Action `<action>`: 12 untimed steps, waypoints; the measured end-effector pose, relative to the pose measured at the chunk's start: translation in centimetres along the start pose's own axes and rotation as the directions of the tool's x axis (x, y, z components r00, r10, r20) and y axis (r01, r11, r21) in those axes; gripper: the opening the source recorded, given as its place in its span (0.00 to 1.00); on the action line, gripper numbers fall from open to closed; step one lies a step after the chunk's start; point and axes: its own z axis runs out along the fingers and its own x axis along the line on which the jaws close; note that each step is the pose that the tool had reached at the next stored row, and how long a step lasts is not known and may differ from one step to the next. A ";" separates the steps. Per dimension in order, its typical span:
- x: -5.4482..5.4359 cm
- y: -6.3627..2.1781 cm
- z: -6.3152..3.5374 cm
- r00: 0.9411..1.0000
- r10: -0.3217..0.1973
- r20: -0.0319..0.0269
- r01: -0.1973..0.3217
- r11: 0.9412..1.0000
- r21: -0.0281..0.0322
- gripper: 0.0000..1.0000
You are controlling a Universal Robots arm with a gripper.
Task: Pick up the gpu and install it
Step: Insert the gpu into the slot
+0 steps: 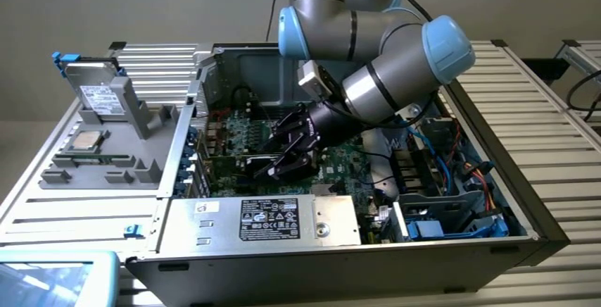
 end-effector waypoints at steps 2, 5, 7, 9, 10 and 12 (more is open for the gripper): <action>0.0 0.00 0.00 1.000 -0.001 0.001 0.001 1.000 0.000 0.64; 0.0 0.28 -0.24 1.000 0.000 0.000 0.000 1.000 0.000 0.64; 0.1 0.80 -0.68 1.000 0.000 0.000 0.000 1.000 0.002 0.64; 0.1 1.14 -0.97 1.000 0.000 0.001 0.000 1.000 0.009 0.64; 0.1 1.26 -1.07 1.000 0.000 0.001 0.000 1.000 0.014 0.64; 0.2 1.53 -1.30 1.000 0.001 0.002 -0.001 1.000 0.025 0.64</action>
